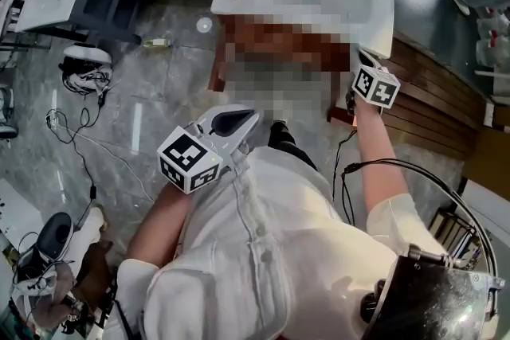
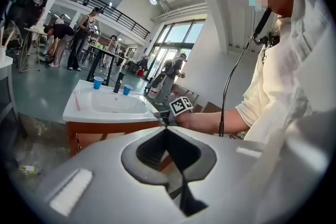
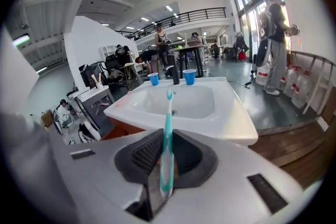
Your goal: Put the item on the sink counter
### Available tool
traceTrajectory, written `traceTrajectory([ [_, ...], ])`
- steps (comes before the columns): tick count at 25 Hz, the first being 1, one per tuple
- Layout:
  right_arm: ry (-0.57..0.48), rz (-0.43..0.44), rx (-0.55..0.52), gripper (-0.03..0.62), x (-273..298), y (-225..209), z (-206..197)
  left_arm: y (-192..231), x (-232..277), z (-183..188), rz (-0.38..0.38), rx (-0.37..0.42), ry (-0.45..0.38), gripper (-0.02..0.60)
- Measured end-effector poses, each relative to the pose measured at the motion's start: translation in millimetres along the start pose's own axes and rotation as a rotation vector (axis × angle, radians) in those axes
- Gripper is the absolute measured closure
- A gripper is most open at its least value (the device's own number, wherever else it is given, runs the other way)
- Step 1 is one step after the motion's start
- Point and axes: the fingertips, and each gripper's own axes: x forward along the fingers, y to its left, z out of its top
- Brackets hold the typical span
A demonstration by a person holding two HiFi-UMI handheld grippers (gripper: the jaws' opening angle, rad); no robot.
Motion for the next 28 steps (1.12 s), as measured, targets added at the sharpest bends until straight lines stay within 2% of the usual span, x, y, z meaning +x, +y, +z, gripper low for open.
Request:
traceTrajectory([
  [8,0.021,0.057,-0.002,0.543,-29,70,-62,-22,-40,-48,-0.013,-0.012,0.011,0.577],
  [16,0.093,0.107,-0.007,0.543,-30,118,-149,-30,-65,-100,-0.018,-0.052,0.032,0.577],
  [23,0.11,0.094,0.035,0.543,11,116,-188,-17,-55,-133,-0.002,-0.028,0.09,0.577],
  [28,0.113,0.05,0.097,0.543,54,91,-200,-8,-26,-141,-0.022,-0.004,0.116,0.577],
])
